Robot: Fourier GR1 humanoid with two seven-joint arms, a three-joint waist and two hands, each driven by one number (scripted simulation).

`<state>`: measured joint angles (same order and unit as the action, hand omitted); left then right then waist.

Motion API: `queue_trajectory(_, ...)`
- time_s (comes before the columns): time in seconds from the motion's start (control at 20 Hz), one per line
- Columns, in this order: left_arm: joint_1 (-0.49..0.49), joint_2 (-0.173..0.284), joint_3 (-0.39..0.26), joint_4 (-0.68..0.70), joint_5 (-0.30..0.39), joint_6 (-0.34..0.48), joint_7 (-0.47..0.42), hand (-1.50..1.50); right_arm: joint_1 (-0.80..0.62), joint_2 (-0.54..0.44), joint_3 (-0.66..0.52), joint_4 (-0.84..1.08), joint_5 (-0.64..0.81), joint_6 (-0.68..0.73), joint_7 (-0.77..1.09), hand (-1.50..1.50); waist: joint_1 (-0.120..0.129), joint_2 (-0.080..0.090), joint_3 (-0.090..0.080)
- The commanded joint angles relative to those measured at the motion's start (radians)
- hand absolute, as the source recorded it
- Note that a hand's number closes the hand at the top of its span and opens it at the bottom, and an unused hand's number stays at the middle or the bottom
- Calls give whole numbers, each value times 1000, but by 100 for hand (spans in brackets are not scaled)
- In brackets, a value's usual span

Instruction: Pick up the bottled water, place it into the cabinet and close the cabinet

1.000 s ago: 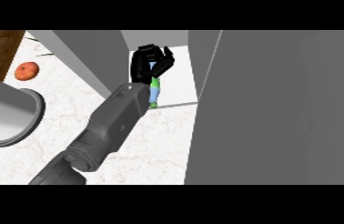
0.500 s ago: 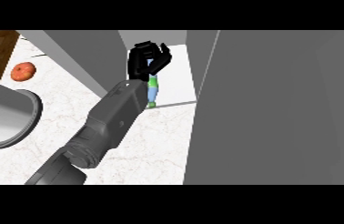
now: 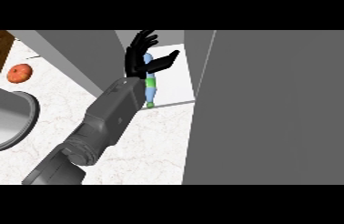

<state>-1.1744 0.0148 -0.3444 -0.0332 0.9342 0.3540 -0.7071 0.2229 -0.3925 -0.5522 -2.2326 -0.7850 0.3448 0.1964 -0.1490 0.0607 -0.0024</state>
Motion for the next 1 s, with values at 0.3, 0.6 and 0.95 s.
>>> queue_trajectory(0.3,-19,-7,-15,32,-25,35,-30,-150,-13,5,8,13,7,25,-15,-150,-1,4,1)
queue_trajectory(0.6,-64,-14,-50,12,-64,5,-10,-150,-2,21,37,-8,6,31,-3,-150,-18,0,1)
queue_trajectory(0.95,-72,-15,-71,-15,-95,-33,-76,150,32,29,2,5,12,56,-16,-150,11,-20,2)
